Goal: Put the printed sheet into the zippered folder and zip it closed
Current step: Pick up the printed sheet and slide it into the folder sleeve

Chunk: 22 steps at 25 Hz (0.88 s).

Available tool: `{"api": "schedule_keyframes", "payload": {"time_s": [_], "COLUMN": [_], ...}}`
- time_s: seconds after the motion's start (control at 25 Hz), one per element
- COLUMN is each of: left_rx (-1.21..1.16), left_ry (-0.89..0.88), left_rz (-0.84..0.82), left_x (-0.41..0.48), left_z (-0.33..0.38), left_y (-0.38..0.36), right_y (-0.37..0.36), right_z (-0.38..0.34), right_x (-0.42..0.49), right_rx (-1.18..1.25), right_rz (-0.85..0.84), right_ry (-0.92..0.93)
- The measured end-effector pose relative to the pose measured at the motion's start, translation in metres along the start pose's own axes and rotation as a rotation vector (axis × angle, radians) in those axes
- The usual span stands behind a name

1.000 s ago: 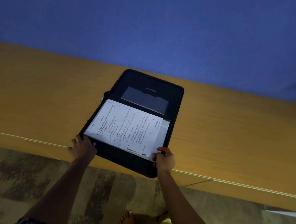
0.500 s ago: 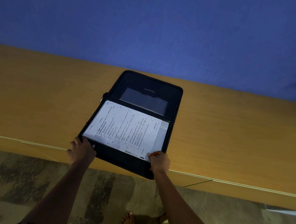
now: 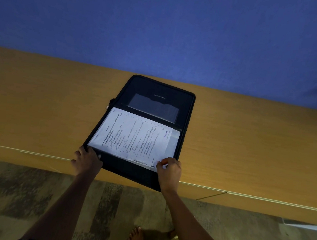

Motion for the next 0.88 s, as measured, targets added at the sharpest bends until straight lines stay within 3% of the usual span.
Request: {"api": "schedule_keyframes", "payload": {"time_s": [0.24,0.88], "left_rx": [-0.005,-0.091], "left_ry": [0.003,0.018], "left_rz": [-0.003,0.038], "left_x": [0.0,0.008], "left_z": [0.0,-0.007], "left_y": [0.0,0.019], "right_y": [-0.002,-0.002], "right_z": [0.005,0.038], "right_x": [0.004,-0.022], "right_rx": [0.248,0.198], "right_rz": [-0.146,-0.058], "right_ry": [-0.285,-0.432]}}
Point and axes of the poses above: each hand's wrist, its own x-axis towards the middle knuckle, its own y-axis out of the back of the hand, z = x × y, the point moved 3 cm from there along x, towards the middle knuckle, and after that the axes turned 13 degrees about -x, right-handed, at the moved point
